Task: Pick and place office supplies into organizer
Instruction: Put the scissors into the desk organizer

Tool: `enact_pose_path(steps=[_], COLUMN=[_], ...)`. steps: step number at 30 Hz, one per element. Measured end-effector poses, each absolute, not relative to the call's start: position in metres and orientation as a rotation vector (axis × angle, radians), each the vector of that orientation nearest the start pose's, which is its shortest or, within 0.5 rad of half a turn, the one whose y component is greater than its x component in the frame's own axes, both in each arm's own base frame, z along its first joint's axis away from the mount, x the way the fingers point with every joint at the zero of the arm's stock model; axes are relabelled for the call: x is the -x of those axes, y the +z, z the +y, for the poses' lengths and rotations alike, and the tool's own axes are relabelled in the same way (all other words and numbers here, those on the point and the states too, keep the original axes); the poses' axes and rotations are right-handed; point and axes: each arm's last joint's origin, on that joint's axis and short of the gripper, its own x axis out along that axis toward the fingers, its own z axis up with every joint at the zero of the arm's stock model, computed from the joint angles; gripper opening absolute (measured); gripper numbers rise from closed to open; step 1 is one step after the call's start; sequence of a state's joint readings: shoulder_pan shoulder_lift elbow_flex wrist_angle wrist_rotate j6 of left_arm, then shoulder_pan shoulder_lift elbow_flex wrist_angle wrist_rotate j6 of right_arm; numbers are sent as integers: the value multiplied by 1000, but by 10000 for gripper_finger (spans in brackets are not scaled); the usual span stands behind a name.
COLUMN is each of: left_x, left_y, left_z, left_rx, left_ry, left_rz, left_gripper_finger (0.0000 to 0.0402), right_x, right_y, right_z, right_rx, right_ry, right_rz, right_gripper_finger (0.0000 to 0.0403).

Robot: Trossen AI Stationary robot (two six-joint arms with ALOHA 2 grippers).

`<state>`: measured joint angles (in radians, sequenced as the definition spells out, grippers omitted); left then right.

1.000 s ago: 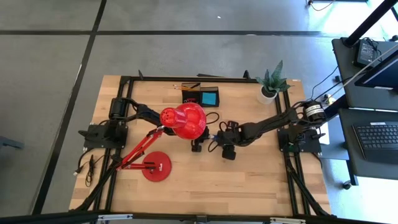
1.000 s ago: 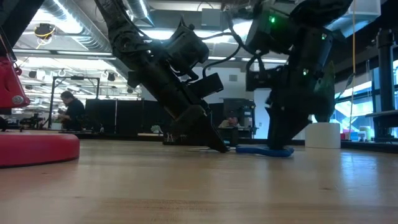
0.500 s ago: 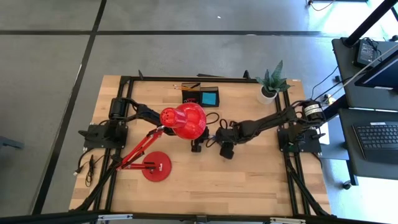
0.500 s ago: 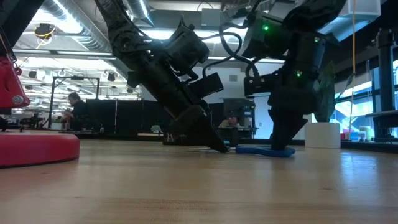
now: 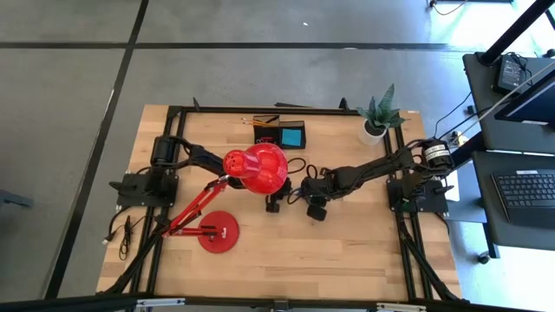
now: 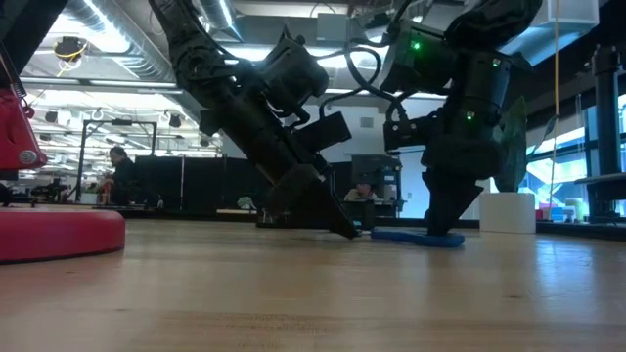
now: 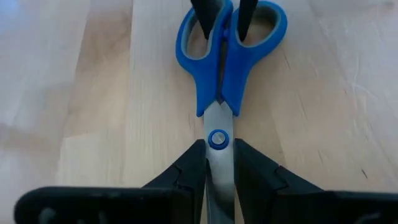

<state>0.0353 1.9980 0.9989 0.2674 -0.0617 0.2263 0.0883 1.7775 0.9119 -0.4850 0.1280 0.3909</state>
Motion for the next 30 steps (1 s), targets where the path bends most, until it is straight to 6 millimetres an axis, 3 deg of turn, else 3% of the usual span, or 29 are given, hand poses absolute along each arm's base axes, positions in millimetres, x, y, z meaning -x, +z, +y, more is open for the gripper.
enact_pose_path(steps=[9,15,21,30], left_x=[-381,-380,-372,-359], left_y=[138,142,142,182], left_z=[14,12,10,17], left_rx=[-284,-282,-303,-277], left_ry=[21,5,1,70], left_rz=[670,668,755,708], left_gripper_finger=[90,105,111,112], right_x=[-301,-309,-311,-313], right_y=[121,132,149,164], right_z=[23,23,17,28], right_rx=[-174,-129,71,546], right_ry=[-289,-295,-421,-451], right_rz=[1314,1320,1363,1360], right_gripper_finger=[82,82,80,80])
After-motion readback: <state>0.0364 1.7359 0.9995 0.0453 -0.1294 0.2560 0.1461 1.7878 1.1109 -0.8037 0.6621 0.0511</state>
